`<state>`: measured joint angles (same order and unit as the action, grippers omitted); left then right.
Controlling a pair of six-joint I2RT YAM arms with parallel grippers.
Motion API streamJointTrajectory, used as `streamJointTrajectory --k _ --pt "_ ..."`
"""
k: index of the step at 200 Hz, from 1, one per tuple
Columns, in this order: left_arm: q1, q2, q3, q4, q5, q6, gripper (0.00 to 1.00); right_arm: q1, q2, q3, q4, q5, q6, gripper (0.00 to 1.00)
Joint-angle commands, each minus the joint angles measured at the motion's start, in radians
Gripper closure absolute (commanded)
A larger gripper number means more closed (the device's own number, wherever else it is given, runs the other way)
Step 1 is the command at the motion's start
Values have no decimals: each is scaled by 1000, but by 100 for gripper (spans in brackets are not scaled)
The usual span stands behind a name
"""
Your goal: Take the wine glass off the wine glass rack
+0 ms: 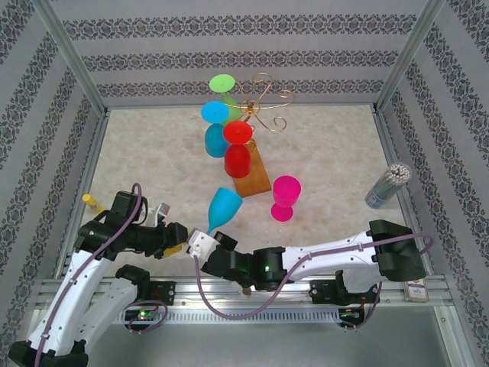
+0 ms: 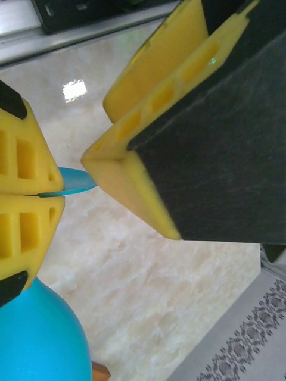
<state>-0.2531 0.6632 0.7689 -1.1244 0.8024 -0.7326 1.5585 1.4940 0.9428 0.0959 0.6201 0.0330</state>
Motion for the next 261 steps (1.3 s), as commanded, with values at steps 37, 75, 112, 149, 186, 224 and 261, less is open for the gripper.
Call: streamJointTrajectory --k 37,75,112,149,186,224,261 --pt "12 -2 -36 137 74 -128 46 34 23 -22 107 135 -71 100" --pt "12 -10 -65 230 96 -219 48 49 35 -15 128 157 -110 100" --pt "13 -7 -93 293 100 -269 53 54 29 -17 148 160 -125 100" --pt "12 3 -111 335 98 -290 59 58 21 -12 153 158 -140 100" --pt "13 15 -118 360 98 -295 68 60 17 -6 155 147 -147 100" --pt "12 16 -120 368 98 -295 79 60 16 4 160 132 -152 100" --pt "12 10 -127 371 98 -296 100 60 6 15 160 111 -147 100"
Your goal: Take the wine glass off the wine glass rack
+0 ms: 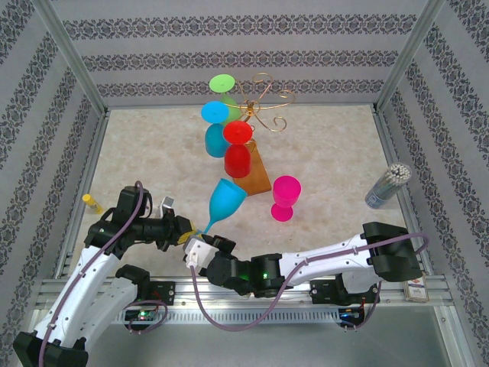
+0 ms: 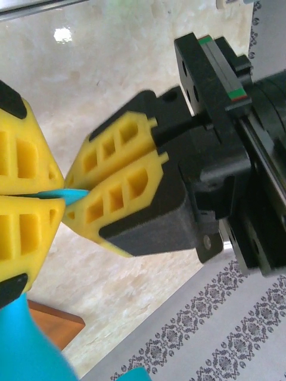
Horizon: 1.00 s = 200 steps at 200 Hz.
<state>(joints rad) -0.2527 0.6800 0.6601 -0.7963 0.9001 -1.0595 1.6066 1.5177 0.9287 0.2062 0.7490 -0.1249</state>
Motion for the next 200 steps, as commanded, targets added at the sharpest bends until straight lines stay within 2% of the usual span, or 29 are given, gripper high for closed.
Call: streamJointTrajectory --k 1,28,41,61,78,141,200 --pt "12 -7 -19 43 1 30 100 12 -18 30 50 -19 12 100" --pt "12 -11 -22 46 -1 30 100 10 -22 46 27 -31 26 100" --pt "12 -13 -22 51 -2 34 100 10 -21 61 2 -39 39 86" --pt "12 -17 -25 67 -6 38 100 10 -31 81 -45 -58 67 76" --pt "12 -21 -28 86 -9 36 100 9 -47 97 -86 -85 92 71" --pt "12 -37 -49 191 -46 47 100 3 -137 171 -275 -160 221 69" --pt "12 -62 -73 268 -114 67 100 -57 -231 302 -489 -303 349 69"
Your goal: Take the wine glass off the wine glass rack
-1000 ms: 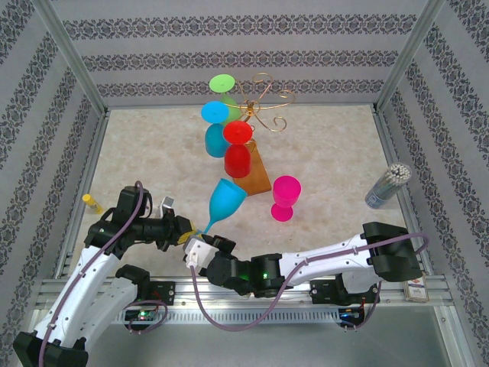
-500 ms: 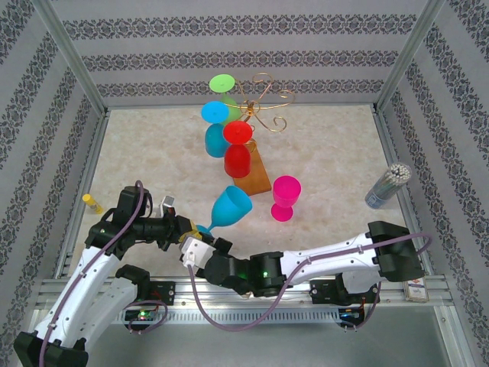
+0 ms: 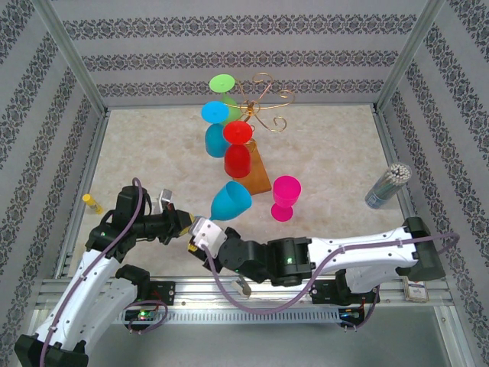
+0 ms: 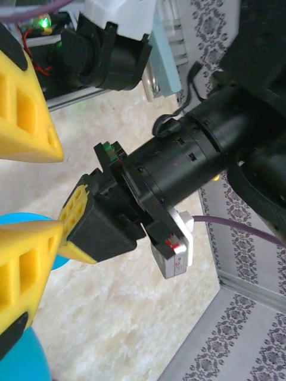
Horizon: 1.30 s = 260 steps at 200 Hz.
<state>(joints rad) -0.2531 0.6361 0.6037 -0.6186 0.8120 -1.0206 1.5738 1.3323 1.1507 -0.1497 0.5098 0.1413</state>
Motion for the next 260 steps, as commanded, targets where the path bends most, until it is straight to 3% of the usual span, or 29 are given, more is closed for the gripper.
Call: streamJointTrajectory --k 1,53,161,202,260 --pt "12 -16 -17 92 -26 28 100 -25 -46 83 -137 -64 84 69" --pt "12 -25 -30 157 -52 44 100 -114 -128 145 -227 -176 167 69" --pt "12 -131 -79 136 -116 76 100 -373 -232 261 -471 -345 253 67" --pt "12 -139 -91 182 -119 77 100 -458 -215 300 -564 -409 278 57" --pt "13 -159 -124 263 -101 43 100 -496 -166 302 -584 -475 275 49"
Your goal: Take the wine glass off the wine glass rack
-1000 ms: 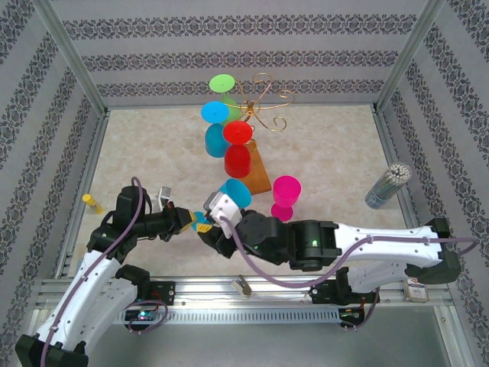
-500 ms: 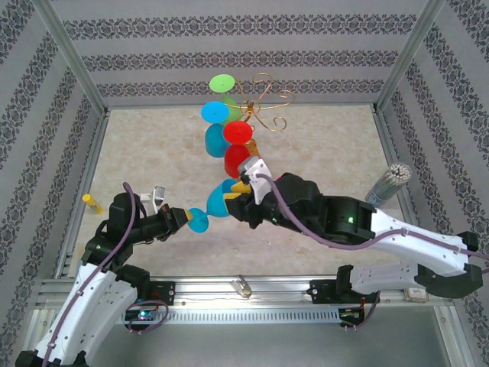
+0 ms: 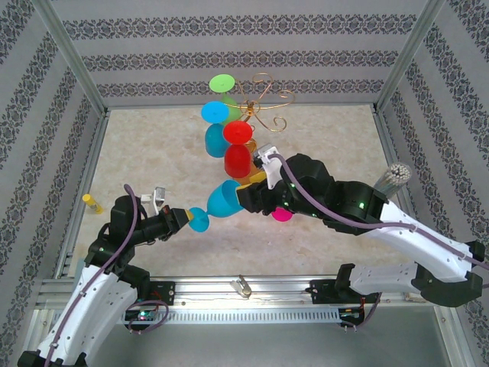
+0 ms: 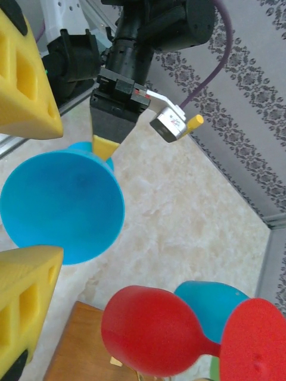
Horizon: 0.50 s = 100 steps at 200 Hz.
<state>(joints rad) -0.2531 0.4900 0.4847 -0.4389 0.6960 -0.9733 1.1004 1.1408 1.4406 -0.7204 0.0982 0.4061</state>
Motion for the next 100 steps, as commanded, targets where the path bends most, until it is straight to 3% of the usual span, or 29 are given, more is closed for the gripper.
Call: streamJointTrajectory --k 1,100 --pt "12 -13 -5 82 16 -4 100 -22 27 12 -13 -65 11 49" --pt "12 -27 6 37 0 4 100 -30 141 -13 109 -245 37 49"
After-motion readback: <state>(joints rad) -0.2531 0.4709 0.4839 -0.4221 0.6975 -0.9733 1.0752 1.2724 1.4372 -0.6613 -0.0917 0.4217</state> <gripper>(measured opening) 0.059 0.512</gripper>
